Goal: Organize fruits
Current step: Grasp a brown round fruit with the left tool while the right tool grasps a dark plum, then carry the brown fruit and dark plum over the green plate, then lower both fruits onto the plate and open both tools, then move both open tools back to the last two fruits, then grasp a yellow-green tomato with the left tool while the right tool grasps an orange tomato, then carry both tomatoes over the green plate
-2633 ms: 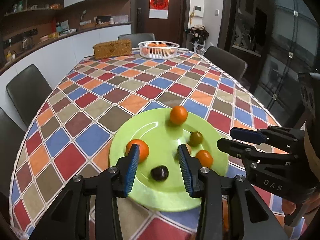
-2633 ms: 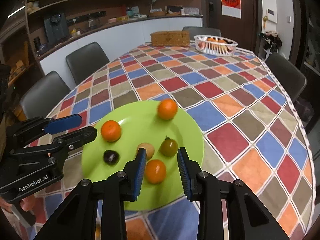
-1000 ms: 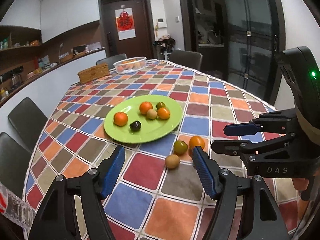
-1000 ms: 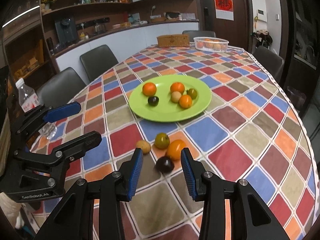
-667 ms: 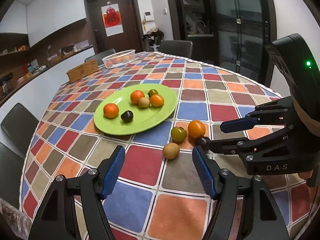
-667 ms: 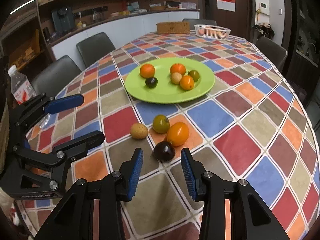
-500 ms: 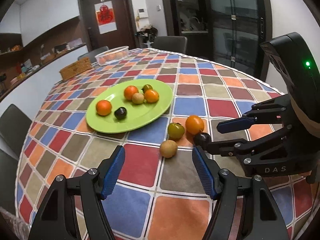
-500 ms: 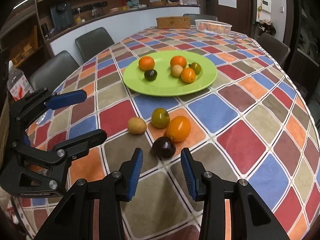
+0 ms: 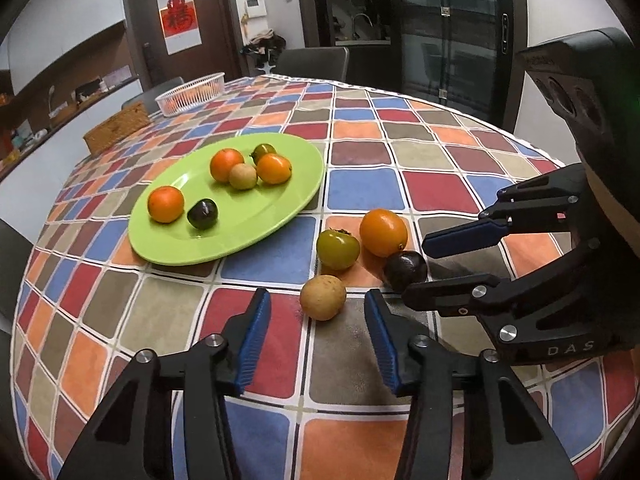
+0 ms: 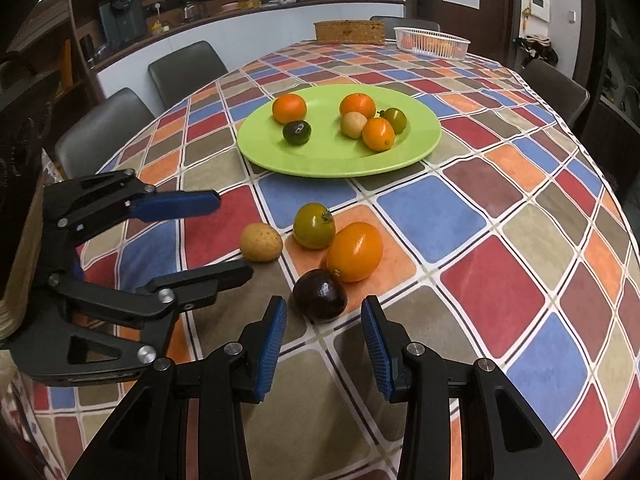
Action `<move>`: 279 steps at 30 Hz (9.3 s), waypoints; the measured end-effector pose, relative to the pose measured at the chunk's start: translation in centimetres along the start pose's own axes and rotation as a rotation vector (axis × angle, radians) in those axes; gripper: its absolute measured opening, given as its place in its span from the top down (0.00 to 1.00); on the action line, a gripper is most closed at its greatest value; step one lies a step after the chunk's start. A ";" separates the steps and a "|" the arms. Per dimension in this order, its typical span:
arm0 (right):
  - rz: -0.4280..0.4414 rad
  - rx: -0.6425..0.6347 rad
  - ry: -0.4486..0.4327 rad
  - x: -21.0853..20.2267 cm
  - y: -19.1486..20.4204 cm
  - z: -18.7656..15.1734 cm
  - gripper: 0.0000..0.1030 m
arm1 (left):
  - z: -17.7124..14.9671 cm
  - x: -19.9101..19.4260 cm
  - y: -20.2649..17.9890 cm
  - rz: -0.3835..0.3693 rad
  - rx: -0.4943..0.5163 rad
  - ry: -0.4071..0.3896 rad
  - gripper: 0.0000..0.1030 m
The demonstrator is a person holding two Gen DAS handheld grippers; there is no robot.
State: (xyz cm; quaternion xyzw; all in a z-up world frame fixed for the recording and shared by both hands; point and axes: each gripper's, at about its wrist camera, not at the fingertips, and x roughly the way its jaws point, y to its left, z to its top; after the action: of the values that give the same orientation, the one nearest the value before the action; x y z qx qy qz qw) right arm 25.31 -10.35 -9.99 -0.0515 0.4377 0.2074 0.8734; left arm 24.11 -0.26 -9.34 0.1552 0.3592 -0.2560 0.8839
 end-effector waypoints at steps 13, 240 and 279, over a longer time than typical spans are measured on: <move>0.018 0.005 0.010 1.0 -0.2 0.2 0.67 | 0.5 1.4 0.5 -0.046 -0.040 0.041 0.71; 0.081 0.175 -0.080 -2.0 -7.0 2.3 0.70 | 5.5 1.1 -1.7 0.073 -0.288 0.063 0.73; 0.101 0.072 -0.158 1.5 -6.0 15.8 0.70 | 11.7 0.5 9.1 0.202 -0.342 -0.063 0.73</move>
State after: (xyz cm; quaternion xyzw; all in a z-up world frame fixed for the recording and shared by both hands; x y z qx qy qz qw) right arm 40.26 -11.08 -2.04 0.0186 0.3766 0.2389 0.8949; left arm 36.09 1.65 -0.77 0.0299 0.3523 -0.1057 0.9294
